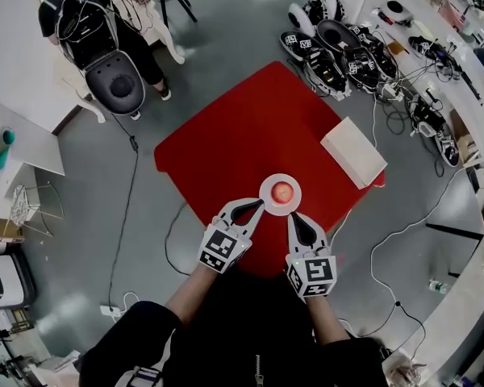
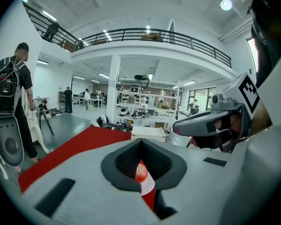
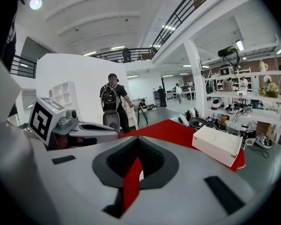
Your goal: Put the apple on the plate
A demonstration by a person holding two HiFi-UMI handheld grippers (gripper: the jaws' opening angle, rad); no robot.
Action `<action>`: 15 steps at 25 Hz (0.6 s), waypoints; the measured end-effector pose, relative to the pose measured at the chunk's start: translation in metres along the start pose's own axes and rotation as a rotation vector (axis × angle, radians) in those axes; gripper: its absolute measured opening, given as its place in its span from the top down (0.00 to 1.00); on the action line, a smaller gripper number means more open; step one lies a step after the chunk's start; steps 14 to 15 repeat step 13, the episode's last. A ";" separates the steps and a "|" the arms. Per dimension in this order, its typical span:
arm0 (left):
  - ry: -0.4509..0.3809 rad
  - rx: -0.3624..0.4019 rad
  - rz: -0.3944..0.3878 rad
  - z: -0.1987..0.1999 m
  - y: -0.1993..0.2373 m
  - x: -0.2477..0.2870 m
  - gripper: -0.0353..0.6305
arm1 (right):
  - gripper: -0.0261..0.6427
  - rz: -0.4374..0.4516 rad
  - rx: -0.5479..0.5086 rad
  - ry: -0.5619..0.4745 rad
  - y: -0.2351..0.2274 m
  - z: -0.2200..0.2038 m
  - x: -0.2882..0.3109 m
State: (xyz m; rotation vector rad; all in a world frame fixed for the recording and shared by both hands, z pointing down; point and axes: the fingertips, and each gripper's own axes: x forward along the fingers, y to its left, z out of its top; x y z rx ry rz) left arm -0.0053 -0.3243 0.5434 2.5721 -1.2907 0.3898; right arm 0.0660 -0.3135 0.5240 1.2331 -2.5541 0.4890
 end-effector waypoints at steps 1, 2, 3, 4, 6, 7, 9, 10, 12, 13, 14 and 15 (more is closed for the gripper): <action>0.003 0.006 0.001 -0.001 0.000 0.001 0.94 | 0.95 -0.001 0.000 0.001 0.000 0.000 0.000; 0.004 0.010 0.002 -0.001 -0.001 0.001 0.94 | 0.95 -0.002 0.000 0.001 0.000 0.000 -0.001; 0.004 0.010 0.002 -0.001 -0.001 0.000 0.94 | 0.95 -0.003 -0.001 0.001 0.000 0.000 -0.001; 0.003 0.010 0.001 -0.001 0.000 -0.001 0.94 | 0.95 -0.003 -0.001 0.001 0.001 0.001 -0.002; 0.002 0.009 0.001 0.000 0.002 -0.001 0.94 | 0.95 -0.004 -0.003 0.003 0.002 0.003 -0.001; 0.002 0.009 0.000 0.001 0.003 -0.001 0.94 | 0.95 -0.004 -0.004 0.005 0.003 0.003 0.001; 0.001 0.014 0.000 0.001 0.005 0.002 0.94 | 0.95 -0.003 -0.004 0.008 0.002 0.002 0.003; 0.000 0.017 -0.001 0.001 0.006 0.003 0.94 | 0.95 -0.003 -0.003 0.009 0.002 0.002 0.005; -0.001 0.020 -0.003 0.001 0.010 0.005 0.94 | 0.95 -0.004 -0.001 0.011 0.002 0.000 0.009; -0.002 0.021 -0.004 0.001 0.012 0.006 0.94 | 0.95 -0.005 0.000 0.012 0.002 0.000 0.011; -0.002 0.021 -0.004 0.001 0.012 0.006 0.94 | 0.95 -0.005 0.000 0.012 0.002 0.000 0.011; -0.002 0.021 -0.004 0.001 0.012 0.006 0.94 | 0.95 -0.005 0.000 0.012 0.002 0.000 0.011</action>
